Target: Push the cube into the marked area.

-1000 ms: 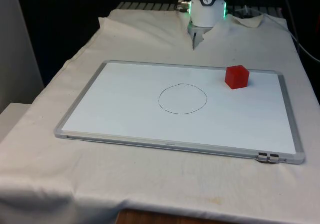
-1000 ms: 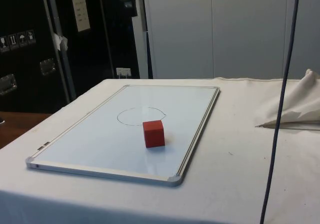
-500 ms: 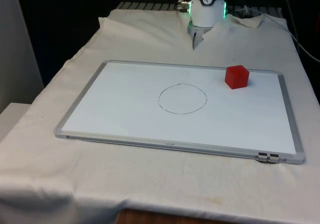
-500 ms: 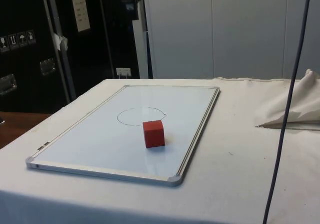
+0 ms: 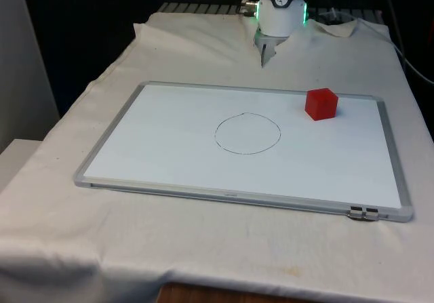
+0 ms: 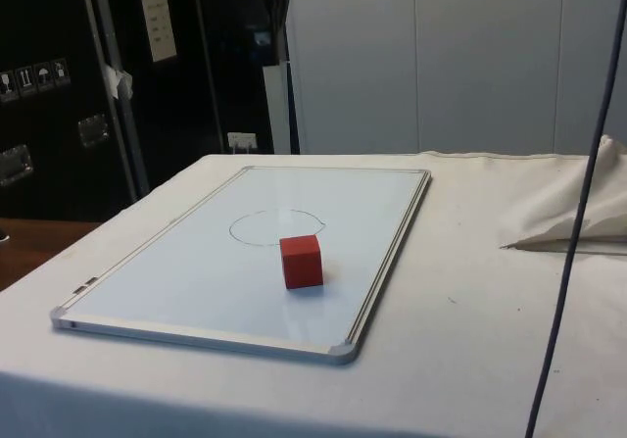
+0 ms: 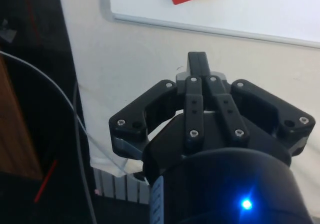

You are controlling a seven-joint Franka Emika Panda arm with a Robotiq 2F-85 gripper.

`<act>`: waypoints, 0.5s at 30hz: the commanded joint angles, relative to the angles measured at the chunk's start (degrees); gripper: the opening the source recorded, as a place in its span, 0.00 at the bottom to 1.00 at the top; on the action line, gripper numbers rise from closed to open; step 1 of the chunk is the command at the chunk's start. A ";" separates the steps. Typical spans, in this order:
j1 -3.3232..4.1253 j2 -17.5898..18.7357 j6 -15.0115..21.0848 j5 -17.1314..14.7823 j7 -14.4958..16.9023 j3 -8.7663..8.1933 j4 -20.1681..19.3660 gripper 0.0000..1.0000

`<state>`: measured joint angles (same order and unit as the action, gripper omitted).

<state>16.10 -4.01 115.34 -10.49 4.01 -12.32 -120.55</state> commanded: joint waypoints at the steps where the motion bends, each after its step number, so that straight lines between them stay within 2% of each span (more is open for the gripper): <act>1: 0.23 -0.57 1.43 -0.74 0.23 0.29 -1.09 0.00; 6: 0.23 -1.15 4.58 -1.89 0.74 1.60 -3.84 0.00; 7: 0.00 -0.74 3.95 -1.55 0.63 1.66 -3.44 0.00; 9: 0.29 -1.26 5.73 -2.18 0.80 2.12 -4.70 0.00; 15: 0.29 -1.38 9.17 -2.81 0.97 3.67 -7.22 0.00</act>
<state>16.16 -4.98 123.93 -12.83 4.81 -8.48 -127.48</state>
